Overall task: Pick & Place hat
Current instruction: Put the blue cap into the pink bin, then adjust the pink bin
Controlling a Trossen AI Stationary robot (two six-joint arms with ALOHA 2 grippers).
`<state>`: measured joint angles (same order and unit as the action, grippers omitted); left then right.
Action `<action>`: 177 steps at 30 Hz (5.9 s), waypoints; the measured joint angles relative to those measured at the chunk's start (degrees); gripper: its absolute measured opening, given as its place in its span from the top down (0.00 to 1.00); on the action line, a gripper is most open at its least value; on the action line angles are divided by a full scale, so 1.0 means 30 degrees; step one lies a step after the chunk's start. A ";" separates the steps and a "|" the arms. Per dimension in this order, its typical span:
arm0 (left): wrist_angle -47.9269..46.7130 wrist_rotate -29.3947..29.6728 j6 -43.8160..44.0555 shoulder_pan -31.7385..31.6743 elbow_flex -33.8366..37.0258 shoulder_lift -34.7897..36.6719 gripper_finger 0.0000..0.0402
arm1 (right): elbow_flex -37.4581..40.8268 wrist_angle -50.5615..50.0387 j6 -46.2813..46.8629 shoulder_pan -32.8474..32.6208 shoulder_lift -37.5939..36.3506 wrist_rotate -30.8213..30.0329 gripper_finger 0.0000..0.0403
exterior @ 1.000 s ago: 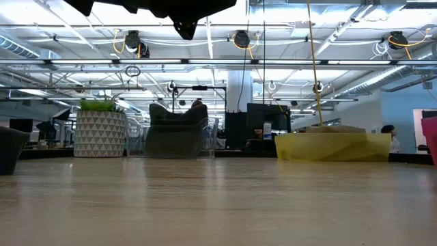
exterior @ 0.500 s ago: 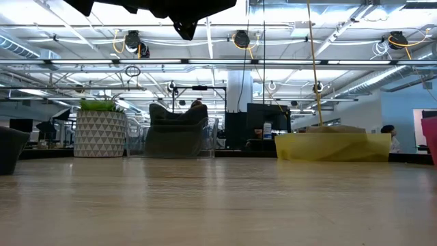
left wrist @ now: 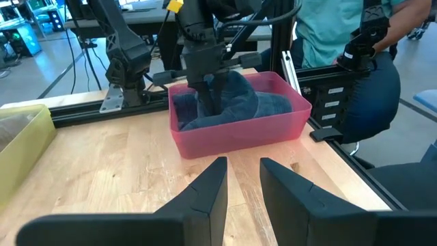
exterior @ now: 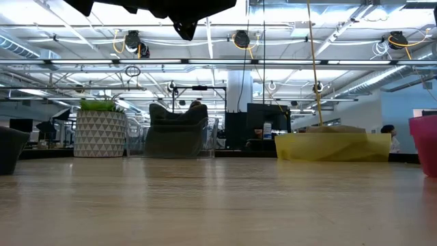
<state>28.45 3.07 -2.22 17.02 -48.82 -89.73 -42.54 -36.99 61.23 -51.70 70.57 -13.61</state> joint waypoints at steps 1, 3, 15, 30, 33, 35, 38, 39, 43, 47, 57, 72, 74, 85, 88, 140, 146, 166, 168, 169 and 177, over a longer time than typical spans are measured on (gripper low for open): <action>0.0000 0.0000 0.0007 0.0000 0.0000 0.0000 0.76 | 0.0000 0.0197 -0.0246 0.0000 -0.0007 -0.0043 1.00; 0.0000 0.0000 0.0047 0.0000 0.0000 0.0000 0.76 | 0.0004 0.0297 -0.0409 0.0000 -0.0191 -0.0042 1.00; 0.0000 0.0000 0.0058 0.0000 0.0000 0.0000 0.76 | 0.0007 -0.1291 -0.1018 -0.0007 -0.3728 -0.1300 1.00; 0.0015 -0.0007 0.0372 -0.0124 0.0000 0.0000 0.76 | 0.0192 -0.2343 -0.8586 0.5348 -0.5031 -0.3761 1.00; -0.0030 -0.0015 0.0342 -0.0137 0.0000 0.0000 0.76 | 0.0444 -0.1597 -0.9356 0.6483 -0.4254 -0.1284 1.00; -0.0149 -0.0011 0.0335 -0.0146 0.0000 0.0000 0.76 | 0.0459 -0.0902 -0.9911 0.6895 -0.3669 -0.0848 1.00; -0.0284 -0.0015 0.0335 -0.0146 0.0007 0.0000 0.76 | 0.0459 0.1119 -1.1335 0.7170 -0.3234 -0.0896 1.00; -0.0286 -0.0015 0.0335 -0.0146 0.0007 0.0000 0.76 | 0.0459 0.2249 -1.1974 0.7260 -0.3152 -0.0889 1.00; -0.0291 -0.0010 0.0313 -0.0146 0.0007 0.0000 0.76 | 0.0432 0.7080 -1.3482 0.7624 -0.2337 0.0317 1.00; -0.0291 -0.0007 0.0197 -0.0146 0.0007 0.0000 0.76 | -0.0874 0.7680 -1.3533 0.7686 -0.0210 0.2584 1.00; -0.0507 -0.0014 0.0299 -0.0182 0.0007 0.0000 0.76 | -0.6305 0.1239 -1.2822 0.7446 0.5393 0.3339 1.00; -0.0773 -0.0036 0.0335 -0.0182 0.0007 0.0000 0.76 | -0.6770 -0.3443 -0.8221 0.6413 0.6881 0.5507 1.00; -0.0710 -0.0036 0.0335 -0.0182 0.0007 0.0000 0.76 | -0.6783 -0.3635 -0.7899 0.6208 0.6863 0.5668 1.00; -0.0590 -0.0080 0.0335 -0.0160 0.0007 0.0000 0.76 | -0.6767 -0.3891 -0.7966 0.5945 0.6657 0.5607 1.00; -0.0590 -0.0080 0.0335 -0.0161 0.0007 0.0000 0.76 | -0.6939 -0.3937 -0.8334 0.5904 0.6023 0.5189 1.00; -0.0707 -0.0058 0.0393 -0.0160 0.0007 0.0000 0.76 | -0.1137 -0.4345 -0.6073 0.7108 0.1268 0.5589 1.00; -0.0699 -0.0058 0.0393 -0.0161 0.0007 0.0000 0.76 | -0.1137 -0.5063 -0.5414 0.6893 0.1268 0.5609 1.00; -0.0700 -0.0058 0.0386 -0.0160 0.0007 0.0000 0.76 | -0.1137 -0.7275 -0.4092 0.6980 0.1268 0.5566 1.00; -0.0721 -0.0058 0.0386 -0.0167 0.0007 0.0000 0.76 | -0.1137 -0.7458 -0.3971 0.6980 0.1268 0.5559 1.00; -0.0757 -0.0058 0.0386 -0.0160 0.0007 0.0000 0.76 | -0.1137 -0.7546 -0.3875 0.6980 0.1268 0.5552 1.00; -0.0882 -0.0058 0.0386 -0.0167 0.0007 0.0000 0.76 | -0.1137 -0.8049 -0.3634 0.6800 0.1268 0.5255 1.00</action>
<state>25.80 2.90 -1.06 16.51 -48.80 -89.73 -45.95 -61.14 50.33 -31.30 74.37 2.16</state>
